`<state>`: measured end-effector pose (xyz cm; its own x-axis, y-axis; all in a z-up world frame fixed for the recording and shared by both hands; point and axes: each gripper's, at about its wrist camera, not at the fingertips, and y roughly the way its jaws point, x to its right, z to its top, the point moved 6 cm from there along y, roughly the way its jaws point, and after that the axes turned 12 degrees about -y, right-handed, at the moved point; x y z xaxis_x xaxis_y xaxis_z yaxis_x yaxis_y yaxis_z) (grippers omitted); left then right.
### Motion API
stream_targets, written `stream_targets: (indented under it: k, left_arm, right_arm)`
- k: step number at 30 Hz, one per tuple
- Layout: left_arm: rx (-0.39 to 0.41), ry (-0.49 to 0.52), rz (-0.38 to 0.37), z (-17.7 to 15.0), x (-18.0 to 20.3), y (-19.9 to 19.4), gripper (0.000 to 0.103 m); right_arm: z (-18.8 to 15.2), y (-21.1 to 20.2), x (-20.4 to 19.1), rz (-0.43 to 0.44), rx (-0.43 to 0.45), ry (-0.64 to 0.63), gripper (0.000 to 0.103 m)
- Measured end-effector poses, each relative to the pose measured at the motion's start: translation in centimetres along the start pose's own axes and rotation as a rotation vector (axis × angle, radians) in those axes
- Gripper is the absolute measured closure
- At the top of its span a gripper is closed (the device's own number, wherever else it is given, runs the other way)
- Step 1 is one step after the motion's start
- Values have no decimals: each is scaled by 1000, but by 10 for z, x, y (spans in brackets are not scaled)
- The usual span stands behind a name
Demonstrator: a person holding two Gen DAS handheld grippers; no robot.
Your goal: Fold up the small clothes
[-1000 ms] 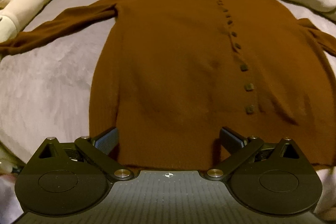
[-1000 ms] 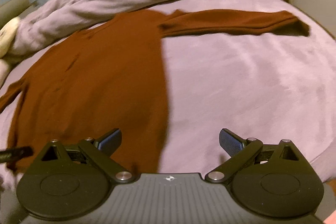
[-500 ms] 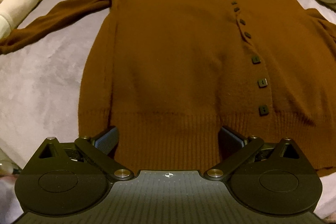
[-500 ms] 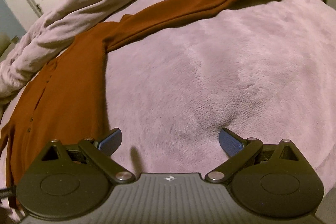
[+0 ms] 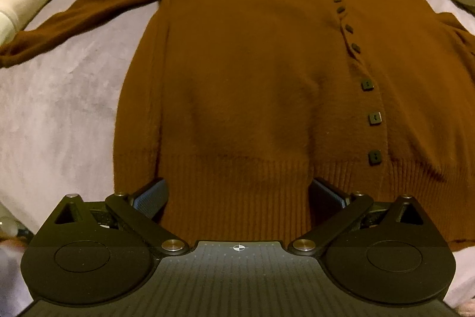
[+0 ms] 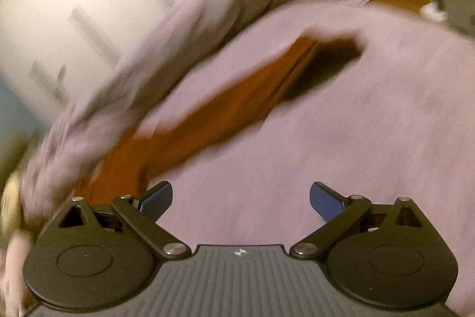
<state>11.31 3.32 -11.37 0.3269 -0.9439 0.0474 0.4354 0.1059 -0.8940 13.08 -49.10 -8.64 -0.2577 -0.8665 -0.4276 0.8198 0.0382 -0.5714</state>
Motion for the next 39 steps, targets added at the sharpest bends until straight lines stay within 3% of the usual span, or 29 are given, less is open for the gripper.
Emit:
stream_targets:
  k: [2, 4, 7, 11, 13, 15, 16, 19, 22, 24, 27, 31, 34, 36, 39]
  left_arm:
    - [2, 6, 20, 1, 2, -3, 0]
    - [4, 19, 36, 3, 3, -6, 0]
    - [41, 37, 65, 10, 4, -15, 0]
    - [80, 17, 98, 24, -3, -21, 0]
    - [85, -10, 105, 31, -9, -20, 0]
    - [87, -29, 114, 35, -17, -20, 0]
    - [92, -35, 119, 37, -19, -20, 0]
    - [121, -43, 140, 42, -26, -20, 0]
    - [144, -62, 131, 51, -31, -22, 0]
    - [151, -81, 116, 56, -34, -23, 0]
    - [163, -113, 84, 61, -39, -25, 0]
    - [179, -147, 61, 65, -47, -30, 0]
    - [187, -138, 61, 69, -52, -33, 0]
    - [185, -120, 51, 71, -52, -34, 0]
    - [189, -65, 14, 77, -39, -34, 0]
  right_arm:
    - [28, 7, 27, -36, 69, 76, 9]
    - [47, 20, 54, -49, 100, 185, 22]
    - [63, 41, 83, -49, 115, 333, 36]
    - [70, 60, 98, -50, 123, 410, 51]
    - [71, 72, 102, -56, 112, 444, 66]
    - [68, 77, 109, -51, 104, 471, 91]
    - [68, 80, 110, -46, 100, 485, 95]
    - [73, 73, 98, -88, 119, 427, 96]
    - [83, 57, 53, -145, 157, 202, 97]
    - [89, 50, 12, -126, 186, 57, 97]
    - [84, 47, -62, -25, 203, -119, 97]
    - [45, 60, -164, 125, 164, -355, 96]
    - [-9, 84, -228, 219, 42, -504, 90]
    - [-42, 96, -247, 247, -47, -549, 84]
    - [-69, 97, -244, 232, -102, -526, 84]
